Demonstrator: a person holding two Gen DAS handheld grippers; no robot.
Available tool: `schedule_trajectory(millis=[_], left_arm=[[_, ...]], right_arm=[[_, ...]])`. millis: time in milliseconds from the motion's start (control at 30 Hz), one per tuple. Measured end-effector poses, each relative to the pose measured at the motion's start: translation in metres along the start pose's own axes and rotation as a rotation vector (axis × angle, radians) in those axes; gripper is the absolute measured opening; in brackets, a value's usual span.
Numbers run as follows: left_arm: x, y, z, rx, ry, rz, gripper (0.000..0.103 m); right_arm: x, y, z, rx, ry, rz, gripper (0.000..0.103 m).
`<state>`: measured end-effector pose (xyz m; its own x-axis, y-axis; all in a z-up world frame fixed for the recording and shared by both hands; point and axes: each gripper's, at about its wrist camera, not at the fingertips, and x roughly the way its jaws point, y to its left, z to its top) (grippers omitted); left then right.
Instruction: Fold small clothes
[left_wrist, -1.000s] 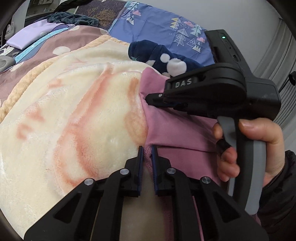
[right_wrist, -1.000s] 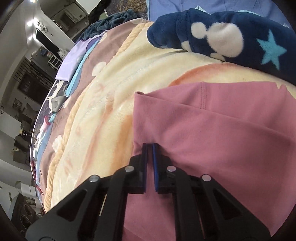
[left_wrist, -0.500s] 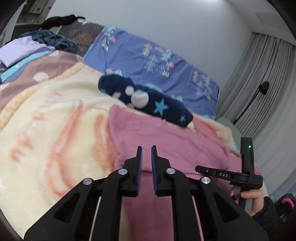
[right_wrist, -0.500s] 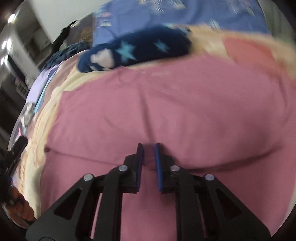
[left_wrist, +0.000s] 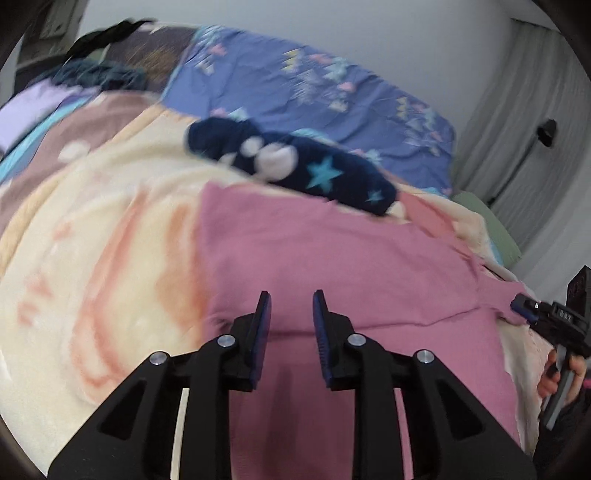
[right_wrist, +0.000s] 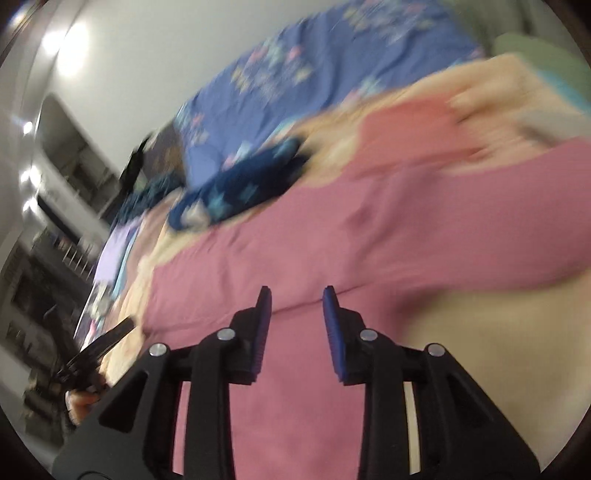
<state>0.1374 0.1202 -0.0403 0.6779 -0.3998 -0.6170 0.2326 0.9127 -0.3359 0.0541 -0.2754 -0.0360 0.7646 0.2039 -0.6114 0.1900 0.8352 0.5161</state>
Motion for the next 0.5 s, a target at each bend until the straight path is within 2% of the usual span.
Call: schedule_trajectory(millis=[33, 67, 100, 200, 267, 300, 333, 433, 500], left_arm=[[0.000, -0.016, 0.004, 0.042, -0.004, -0.012, 0.041], [0.001, -0.031, 0.006, 0.081, -0.003, -0.021, 0.048], [0.005, -0.046, 0.006, 0.121, -0.001, -0.025, 0.056], [0.038, -0.083, -0.004, 0.223, 0.047, -0.032, 0.057], [0.075, -0.094, -0.020, 0.239, 0.136, -0.032, 0.058], [0.095, -0.096, -0.031, 0.251, 0.191, -0.002, 0.062], [0.109, -0.100, -0.041, 0.282, 0.210, 0.034, 0.065], [0.106, -0.117, -0.041, 0.358, 0.196, 0.089, 0.066], [0.106, -0.116, -0.044, 0.356, 0.188, 0.086, 0.066]], right_arm=[[-0.031, -0.036, 0.010, 0.063, -0.077, -0.040, 0.034], [-0.046, -0.054, 0.013, 0.108, -0.110, -0.055, 0.035], [-0.073, -0.094, 0.018, 0.216, -0.169, -0.081, 0.035], [-0.125, -0.175, 0.011, 0.454, -0.292, -0.106, 0.035], [-0.153, -0.228, -0.003, 0.596, -0.354, -0.158, 0.035], [-0.159, -0.244, -0.009, 0.641, -0.366, -0.177, 0.035], [-0.165, -0.261, -0.014, 0.685, -0.377, -0.192, 0.035], [-0.173, -0.292, -0.027, 0.766, -0.407, -0.188, 0.037], [-0.171, -0.297, -0.030, 0.778, -0.429, -0.159, 0.039]])
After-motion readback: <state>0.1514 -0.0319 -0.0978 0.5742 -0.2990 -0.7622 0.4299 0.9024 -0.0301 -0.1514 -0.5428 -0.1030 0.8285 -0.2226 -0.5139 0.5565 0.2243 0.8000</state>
